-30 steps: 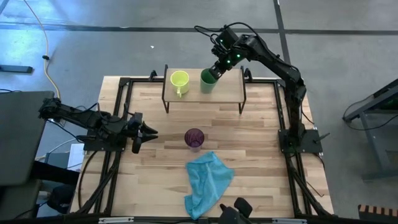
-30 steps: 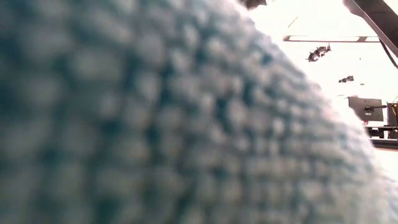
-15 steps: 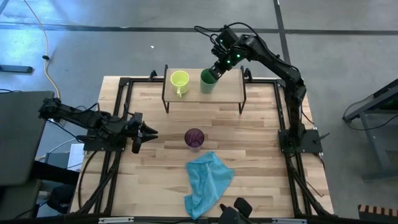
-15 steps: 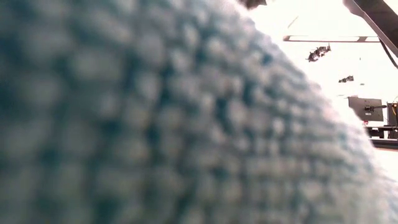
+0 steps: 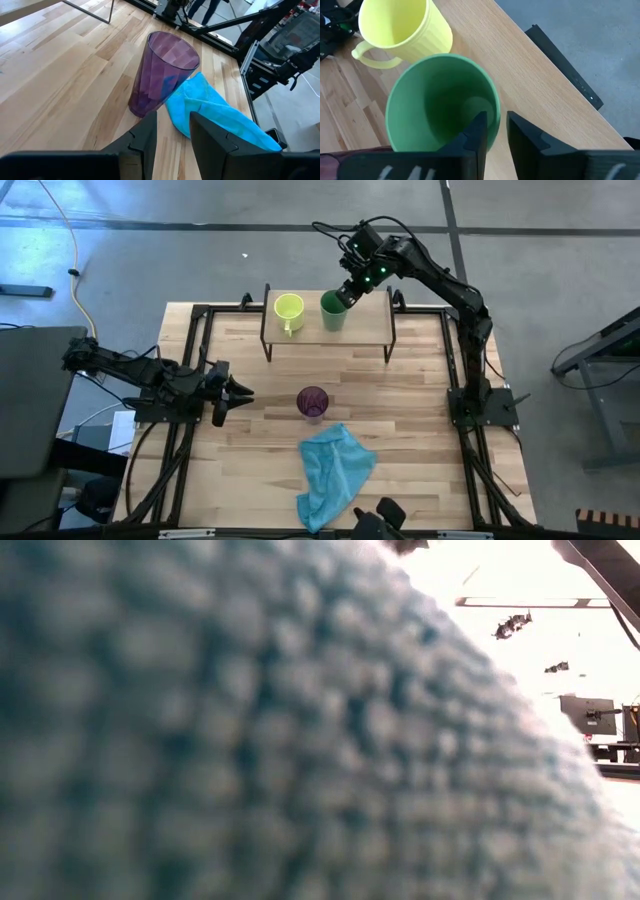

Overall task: Stack small to large cups/mugs on shelf
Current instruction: Put the violet cup on the shelf

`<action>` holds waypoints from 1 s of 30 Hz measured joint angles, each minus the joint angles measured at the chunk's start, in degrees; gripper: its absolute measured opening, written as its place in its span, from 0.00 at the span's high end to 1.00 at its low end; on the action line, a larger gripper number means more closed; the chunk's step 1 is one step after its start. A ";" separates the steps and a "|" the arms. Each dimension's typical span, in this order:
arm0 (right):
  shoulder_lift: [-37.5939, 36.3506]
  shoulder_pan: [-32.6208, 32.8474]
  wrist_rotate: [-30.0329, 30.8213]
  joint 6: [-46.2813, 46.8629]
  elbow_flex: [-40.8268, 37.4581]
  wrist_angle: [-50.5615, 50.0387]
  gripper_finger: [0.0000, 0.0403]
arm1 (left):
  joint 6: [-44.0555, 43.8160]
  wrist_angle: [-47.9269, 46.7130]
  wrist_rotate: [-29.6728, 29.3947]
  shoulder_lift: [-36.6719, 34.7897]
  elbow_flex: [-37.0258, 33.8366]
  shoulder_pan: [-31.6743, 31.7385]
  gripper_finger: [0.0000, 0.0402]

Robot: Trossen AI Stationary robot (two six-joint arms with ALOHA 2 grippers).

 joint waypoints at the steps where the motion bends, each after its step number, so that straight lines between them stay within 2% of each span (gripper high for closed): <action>1: 0.00 0.00 0.00 0.00 0.00 0.00 0.84 | -0.02 0.00 0.00 0.02 0.00 0.00 0.74; 13: -3.00 -0.76 0.20 -0.59 0.00 1.35 0.83 | -0.37 0.00 0.04 0.00 0.00 0.00 0.74; 22: -6.81 0.15 -0.52 -0.58 0.00 -3.34 0.83 | -0.37 -0.04 0.04 0.01 0.00 0.00 0.74; 30: -11.44 4.95 -4.10 -0.65 0.00 -11.11 0.83 | -0.39 -0.01 0.04 0.01 0.00 -0.02 0.74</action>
